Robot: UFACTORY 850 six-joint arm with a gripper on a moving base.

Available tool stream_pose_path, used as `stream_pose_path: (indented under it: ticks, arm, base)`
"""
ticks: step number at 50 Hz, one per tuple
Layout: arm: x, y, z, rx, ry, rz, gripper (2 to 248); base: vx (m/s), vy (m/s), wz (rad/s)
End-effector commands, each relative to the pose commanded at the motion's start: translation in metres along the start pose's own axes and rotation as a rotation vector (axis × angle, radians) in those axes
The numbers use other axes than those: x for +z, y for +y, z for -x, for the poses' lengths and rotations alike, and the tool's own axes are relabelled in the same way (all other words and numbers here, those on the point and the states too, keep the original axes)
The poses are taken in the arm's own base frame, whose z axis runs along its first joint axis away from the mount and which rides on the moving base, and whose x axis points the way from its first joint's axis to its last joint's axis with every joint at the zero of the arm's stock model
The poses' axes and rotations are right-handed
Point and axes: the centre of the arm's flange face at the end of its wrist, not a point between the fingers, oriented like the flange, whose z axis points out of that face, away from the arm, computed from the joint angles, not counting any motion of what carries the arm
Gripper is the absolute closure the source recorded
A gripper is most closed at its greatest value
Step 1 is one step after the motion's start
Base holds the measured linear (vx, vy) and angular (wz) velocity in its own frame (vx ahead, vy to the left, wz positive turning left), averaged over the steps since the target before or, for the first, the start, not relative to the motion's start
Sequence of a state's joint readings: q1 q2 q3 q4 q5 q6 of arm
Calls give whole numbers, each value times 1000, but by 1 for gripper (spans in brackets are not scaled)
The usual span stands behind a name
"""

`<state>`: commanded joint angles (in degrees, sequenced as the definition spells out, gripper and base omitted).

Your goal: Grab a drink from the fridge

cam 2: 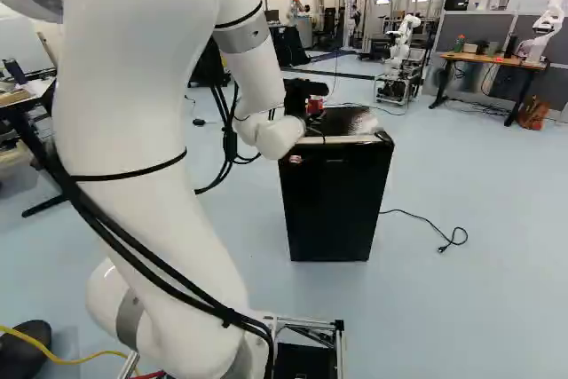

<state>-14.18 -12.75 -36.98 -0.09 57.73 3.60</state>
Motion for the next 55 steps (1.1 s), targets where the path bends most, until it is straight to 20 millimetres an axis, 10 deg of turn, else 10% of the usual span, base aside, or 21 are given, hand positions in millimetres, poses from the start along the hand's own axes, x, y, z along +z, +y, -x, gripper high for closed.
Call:
stream_pose_path:
  ticks: [55]
  arm:
    - [-75, -34, 15, -36, -70, -80, 161]
  base:
    - [0, 0, 0]
